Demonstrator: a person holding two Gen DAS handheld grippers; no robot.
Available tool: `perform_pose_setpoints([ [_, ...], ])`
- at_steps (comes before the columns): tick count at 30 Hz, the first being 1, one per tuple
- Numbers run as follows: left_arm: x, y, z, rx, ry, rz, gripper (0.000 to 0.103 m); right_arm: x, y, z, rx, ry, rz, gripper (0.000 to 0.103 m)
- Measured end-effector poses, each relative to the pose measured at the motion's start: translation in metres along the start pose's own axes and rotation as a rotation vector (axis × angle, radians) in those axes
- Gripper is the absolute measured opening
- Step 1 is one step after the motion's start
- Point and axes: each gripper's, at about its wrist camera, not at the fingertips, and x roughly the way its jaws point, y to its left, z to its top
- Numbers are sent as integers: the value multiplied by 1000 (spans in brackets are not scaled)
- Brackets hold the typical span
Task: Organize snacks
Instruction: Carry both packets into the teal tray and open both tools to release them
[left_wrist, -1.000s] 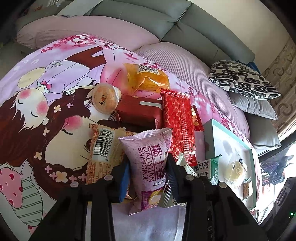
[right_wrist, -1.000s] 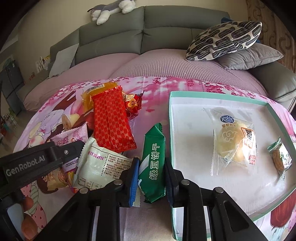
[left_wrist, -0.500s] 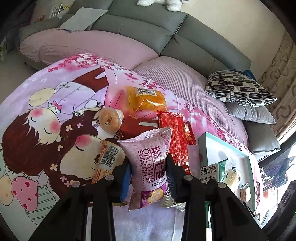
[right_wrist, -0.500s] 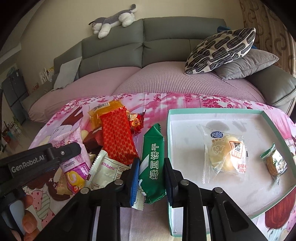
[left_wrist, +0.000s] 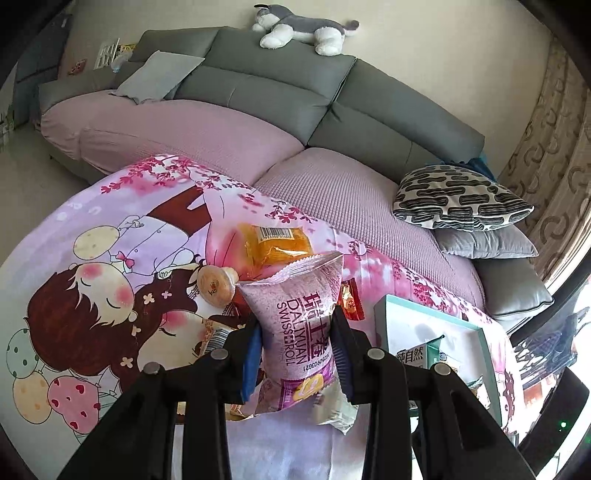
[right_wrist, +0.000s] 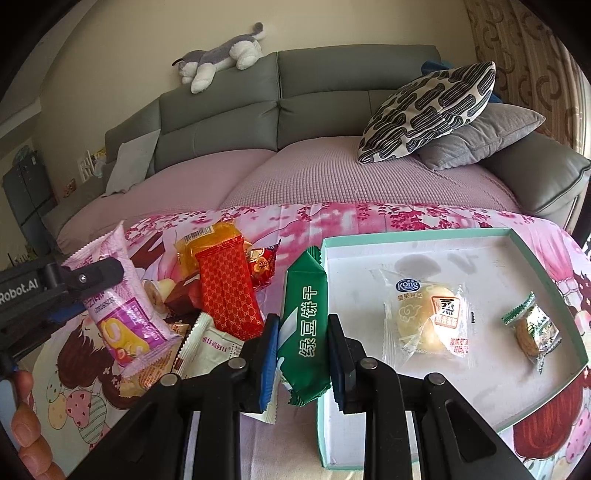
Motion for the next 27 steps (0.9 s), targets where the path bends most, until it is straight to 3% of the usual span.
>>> perform_pose_setpoints([
  [5, -5, -6, 2, 14, -21, 2, 36, -4, -14, 2, 31, -9, -14, 26],
  [12, 8, -29, -4, 64, 15, -24, 36, -8, -34, 6, 64, -30, -34, 26],
  [20, 36, -83, -4, 165, 67, -126, 36, -18, -93, 12, 178, -99, -142, 26],
  [27, 71, -116, -2, 214, 112, -146, 36, -13, -122, 11, 211, -98, -209, 26],
])
